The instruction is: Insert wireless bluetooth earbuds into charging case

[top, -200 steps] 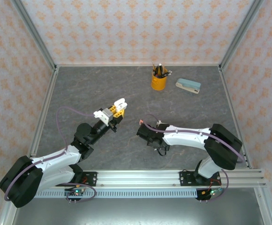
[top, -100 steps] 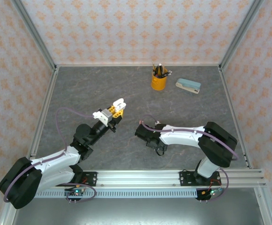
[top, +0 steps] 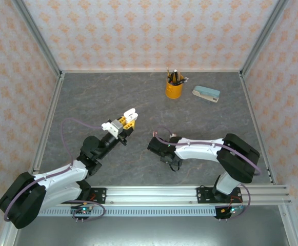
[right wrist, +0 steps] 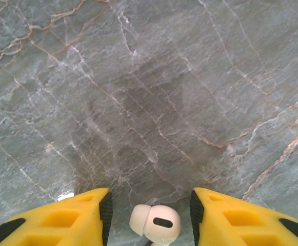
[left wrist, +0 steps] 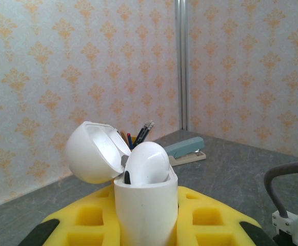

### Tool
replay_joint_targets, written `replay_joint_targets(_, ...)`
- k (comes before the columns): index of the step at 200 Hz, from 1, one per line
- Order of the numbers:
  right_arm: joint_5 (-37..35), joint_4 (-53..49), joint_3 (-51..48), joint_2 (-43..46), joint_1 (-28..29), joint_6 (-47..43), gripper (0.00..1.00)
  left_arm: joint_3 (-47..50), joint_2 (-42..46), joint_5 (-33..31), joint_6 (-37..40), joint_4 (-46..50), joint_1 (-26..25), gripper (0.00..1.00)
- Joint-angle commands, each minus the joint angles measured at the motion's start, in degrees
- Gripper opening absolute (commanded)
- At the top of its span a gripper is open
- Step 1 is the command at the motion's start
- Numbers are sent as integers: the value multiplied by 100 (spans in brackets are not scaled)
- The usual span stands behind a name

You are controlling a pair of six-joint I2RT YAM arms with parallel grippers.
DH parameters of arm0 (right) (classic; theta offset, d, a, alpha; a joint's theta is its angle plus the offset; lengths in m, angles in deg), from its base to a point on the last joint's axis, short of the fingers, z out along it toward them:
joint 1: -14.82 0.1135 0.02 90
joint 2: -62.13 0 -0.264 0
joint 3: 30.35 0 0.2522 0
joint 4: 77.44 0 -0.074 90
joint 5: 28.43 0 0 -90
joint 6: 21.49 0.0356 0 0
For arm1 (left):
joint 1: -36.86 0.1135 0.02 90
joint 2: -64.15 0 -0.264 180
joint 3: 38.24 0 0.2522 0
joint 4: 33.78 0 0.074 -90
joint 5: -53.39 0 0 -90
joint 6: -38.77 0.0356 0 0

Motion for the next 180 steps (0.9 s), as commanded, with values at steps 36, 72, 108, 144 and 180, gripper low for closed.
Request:
replay_joint_targets(36, -23, 29, -133, -2, 43, -140, 31, 69, 179, -64, 102, -200, -48, 0)
replay_joint_targets(72, -23, 52, -73, 145, 42, -951, 29, 87, 268, -92, 119, -147, -48, 0)
replay_joint_targets(108, 45, 19, 116, 124, 33, -2067, 29, 104, 350, -97, 119, -90, -48, 0)
replay_joint_targets(144, 149, -63, 323, -213, 9, -2757, 30, 104, 366, -86, 93, -68, -48, 0)
replay_joint_targets(180, 301, 15, 265, -332, -12, -2679, 40, 104, 454, -79, 82, 0, -41, 0)
